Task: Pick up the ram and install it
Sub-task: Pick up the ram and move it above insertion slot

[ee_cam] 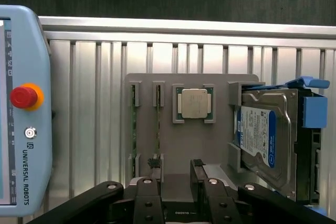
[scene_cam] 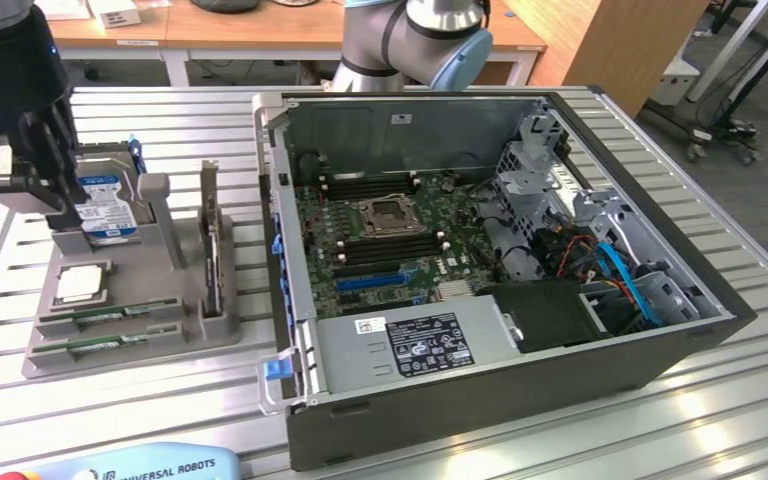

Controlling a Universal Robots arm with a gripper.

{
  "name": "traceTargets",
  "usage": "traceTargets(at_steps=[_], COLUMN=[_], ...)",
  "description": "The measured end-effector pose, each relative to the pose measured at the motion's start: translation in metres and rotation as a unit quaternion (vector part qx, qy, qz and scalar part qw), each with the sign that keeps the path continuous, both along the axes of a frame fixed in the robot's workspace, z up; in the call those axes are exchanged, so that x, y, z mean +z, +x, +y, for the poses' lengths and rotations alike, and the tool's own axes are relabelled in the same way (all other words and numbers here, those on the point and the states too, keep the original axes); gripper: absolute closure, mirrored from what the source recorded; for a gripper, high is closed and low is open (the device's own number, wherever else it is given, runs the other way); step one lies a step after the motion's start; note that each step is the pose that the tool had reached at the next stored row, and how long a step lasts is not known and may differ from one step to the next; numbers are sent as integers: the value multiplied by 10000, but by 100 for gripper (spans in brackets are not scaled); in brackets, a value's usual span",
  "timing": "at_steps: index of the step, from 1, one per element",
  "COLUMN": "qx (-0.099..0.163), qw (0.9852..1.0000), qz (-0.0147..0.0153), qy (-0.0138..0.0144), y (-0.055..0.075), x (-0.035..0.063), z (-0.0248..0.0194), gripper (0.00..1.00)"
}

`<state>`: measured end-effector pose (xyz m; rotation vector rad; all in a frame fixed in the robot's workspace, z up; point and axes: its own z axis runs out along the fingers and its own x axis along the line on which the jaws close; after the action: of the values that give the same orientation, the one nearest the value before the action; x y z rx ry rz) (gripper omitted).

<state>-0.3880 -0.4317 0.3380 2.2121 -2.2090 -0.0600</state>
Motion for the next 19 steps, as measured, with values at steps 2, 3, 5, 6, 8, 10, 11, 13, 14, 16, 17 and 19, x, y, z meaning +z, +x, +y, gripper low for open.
traceTargets(at_steps=[2, 3, 5, 6, 8, 10, 11, 13, 14, 16, 17, 19], qx=[0, 0, -1, -1, 0, 0, 0, -1, 0, 0, 0, 0], qw=[10000, 10000, 10000, 10000, 10000, 10000, 10000, 10000, 10000, 10000, 10000, 10000], qz=[1, 1, -1, -1, 0, 0, 0, 0, 0, 0, 0, 0], qy=[-1, -1, 0, 0, 0, 0, 0, 0, 0, 0, 0, 0], y=[0, 0, -1, -1, -1, -1, 0, 0, 0, 0, 0, 0], x=[-3, -3, -5, -5, -4, -4, -4, -4, -4, -4, -4, -4], z=[0, 0, -6, -17, -42, -79, -101, -143, -163, -178, -178, -178], gripper=[65, 65, 65, 65, 65, 65, 65, 65, 65, 65, 65, 65])
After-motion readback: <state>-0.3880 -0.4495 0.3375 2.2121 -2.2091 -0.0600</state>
